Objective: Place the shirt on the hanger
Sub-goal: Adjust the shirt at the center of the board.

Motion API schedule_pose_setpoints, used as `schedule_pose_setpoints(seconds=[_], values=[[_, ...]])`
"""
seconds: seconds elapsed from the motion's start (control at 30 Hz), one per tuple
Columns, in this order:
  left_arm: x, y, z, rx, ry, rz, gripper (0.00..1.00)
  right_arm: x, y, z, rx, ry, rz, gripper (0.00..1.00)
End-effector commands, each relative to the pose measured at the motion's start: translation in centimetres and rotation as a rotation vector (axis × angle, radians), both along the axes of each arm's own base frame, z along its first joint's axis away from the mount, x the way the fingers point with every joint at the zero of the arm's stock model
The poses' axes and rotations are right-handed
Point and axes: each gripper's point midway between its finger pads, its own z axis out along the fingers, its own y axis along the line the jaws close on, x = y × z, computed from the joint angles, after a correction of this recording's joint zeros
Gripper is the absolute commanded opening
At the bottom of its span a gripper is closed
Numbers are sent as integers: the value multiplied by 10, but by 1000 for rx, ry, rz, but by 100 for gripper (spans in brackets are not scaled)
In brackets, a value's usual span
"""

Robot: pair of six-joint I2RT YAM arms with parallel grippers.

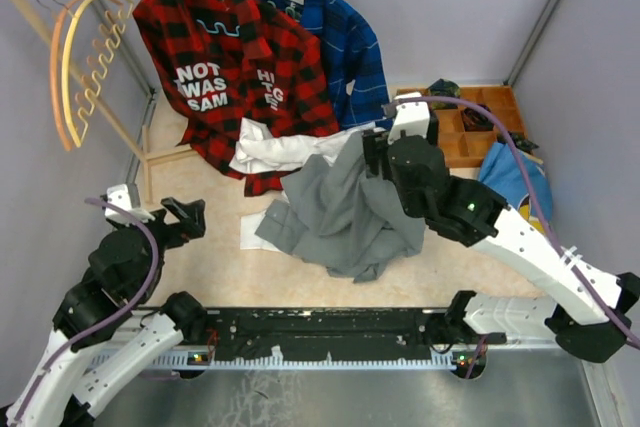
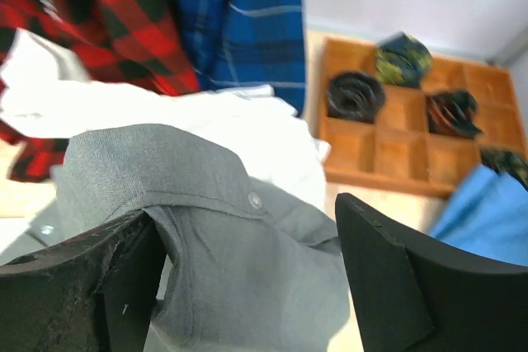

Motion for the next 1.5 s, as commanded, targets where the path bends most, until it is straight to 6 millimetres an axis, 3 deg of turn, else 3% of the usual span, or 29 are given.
schedule_pose_setpoints(seconds=[0.0, 0.13, 0.3, 0.47, 0.67, 0.8, 0.9, 1.0, 1.2, 1.47], values=[[7, -10, -4, 33, 15, -31, 99, -19, -59, 21, 160, -13, -193, 79], [10, -16, -7, 52, 33, -51, 99, -25, -54, 8, 126, 77, -161, 81], [15, -37, -9, 78, 37, -149, 99, -33, -27, -21, 79, 201, -37, 80], [19, -123, 13, 88, -48, -559, 99, -48, 14, -39, 109, 216, 235, 77], [29, -205, 59, 68, -199, -902, 99, -76, 45, -37, 192, 148, 521, 78], [19, -254, 64, 27, -225, -1166, 95, -88, 45, -33, 208, 124, 586, 76], [-2, -282, 55, -55, -208, -1396, 89, -86, 37, -33, 210, 126, 547, 75], [-19, -292, 51, -149, -243, -1518, 85, -85, 33, -33, 216, 127, 524, 74], [-40, -292, 42, -238, -266, -1628, 79, -85, 33, -34, 222, 127, 522, 73], [-43, -292, 34, -258, -264, -1614, 75, -81, 38, -41, 231, 142, 512, 73]])
